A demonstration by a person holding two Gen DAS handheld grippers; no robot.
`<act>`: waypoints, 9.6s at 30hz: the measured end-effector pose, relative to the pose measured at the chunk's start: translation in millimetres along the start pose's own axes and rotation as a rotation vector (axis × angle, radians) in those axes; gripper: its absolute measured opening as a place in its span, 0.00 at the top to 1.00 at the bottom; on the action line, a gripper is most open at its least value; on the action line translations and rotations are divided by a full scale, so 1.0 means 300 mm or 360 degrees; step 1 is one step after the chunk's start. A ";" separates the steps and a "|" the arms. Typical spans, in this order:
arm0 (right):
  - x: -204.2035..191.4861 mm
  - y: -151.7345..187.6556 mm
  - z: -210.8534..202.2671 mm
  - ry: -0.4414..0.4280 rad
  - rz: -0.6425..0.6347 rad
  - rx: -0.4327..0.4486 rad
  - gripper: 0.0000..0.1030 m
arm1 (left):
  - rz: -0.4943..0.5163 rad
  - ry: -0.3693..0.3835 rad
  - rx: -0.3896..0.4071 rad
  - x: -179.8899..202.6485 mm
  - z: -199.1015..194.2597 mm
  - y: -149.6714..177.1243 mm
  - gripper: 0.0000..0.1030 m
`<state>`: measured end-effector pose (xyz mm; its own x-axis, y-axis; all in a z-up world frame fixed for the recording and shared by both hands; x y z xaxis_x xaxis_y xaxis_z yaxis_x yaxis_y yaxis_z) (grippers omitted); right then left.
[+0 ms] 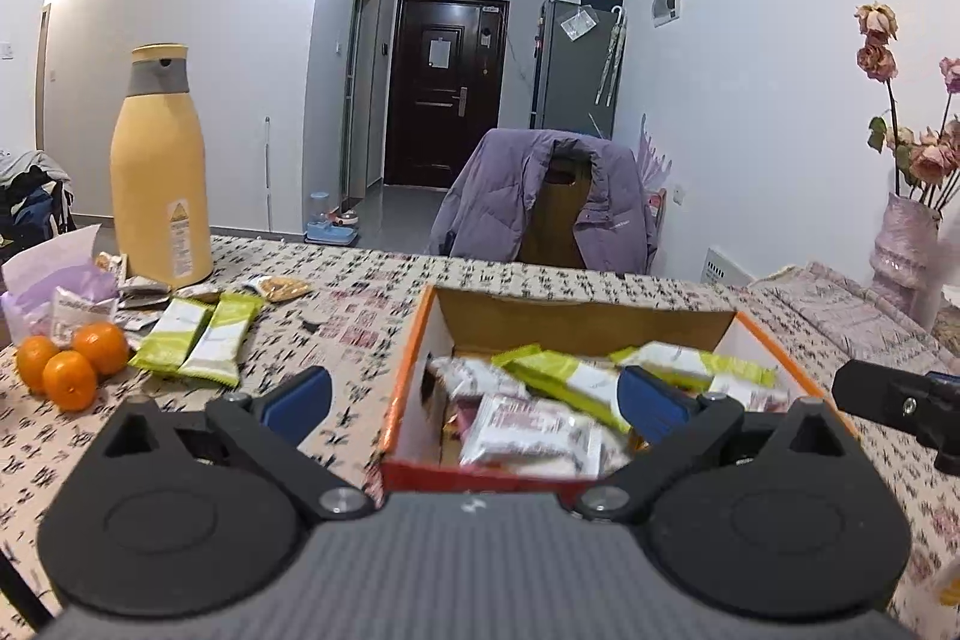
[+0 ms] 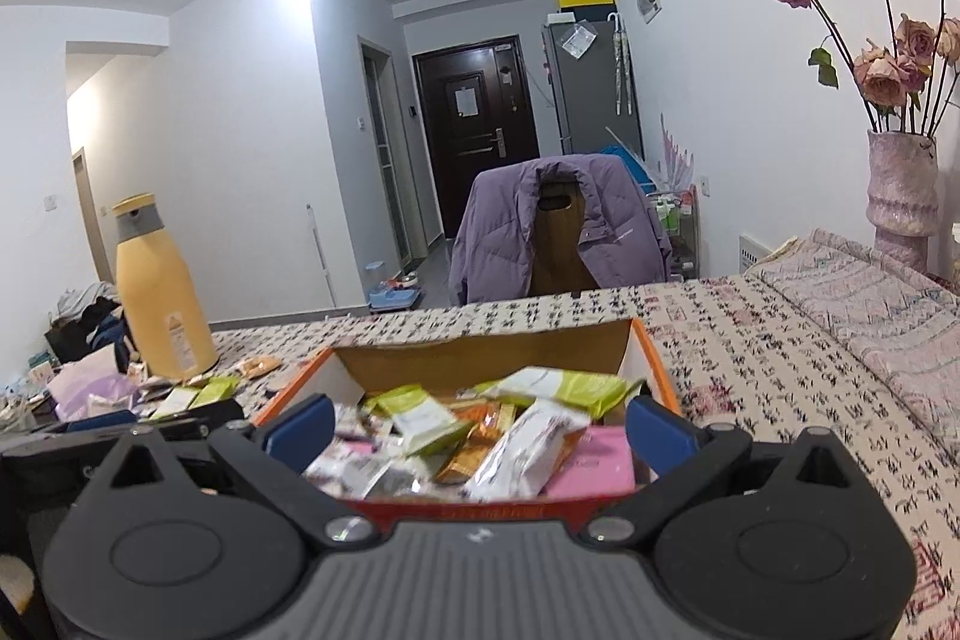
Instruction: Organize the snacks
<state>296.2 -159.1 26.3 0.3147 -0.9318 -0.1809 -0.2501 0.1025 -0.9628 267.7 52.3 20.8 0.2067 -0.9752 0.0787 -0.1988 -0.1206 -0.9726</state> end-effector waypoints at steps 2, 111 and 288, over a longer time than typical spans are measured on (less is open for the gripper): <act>-0.012 0.021 -0.020 -0.0011 -0.0005 -0.0019 0.00 | 0.0008 0.0003 -0.0015 -0.015 -0.024 0.018 0.00; 0.077 0.358 0.037 0.0075 -0.0122 -0.0209 0.42 | -0.0016 -0.0105 -0.0595 -0.044 0.050 0.388 0.00; 0.025 0.245 -0.393 -0.0042 -0.0072 -0.0076 0.00 | 0.0066 0.0233 -0.0064 0.030 -0.429 0.192 0.00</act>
<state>172.2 -199.6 -22.1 0.3508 -0.9254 -0.1432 -0.2783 0.0430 -0.9595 134.8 12.8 -6.5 0.0564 -0.9958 0.0726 -0.2428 -0.0842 -0.9664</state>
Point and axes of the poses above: each gripper's, at about its wrist camera, not at the fingertips, and z roughly the way its jaws point, x to its right, y to its underside, the point moved 10 cm from there along z, roughly the way its jaws point, and after that the axes turned 9 degrees about x, right-handed, at the moved point
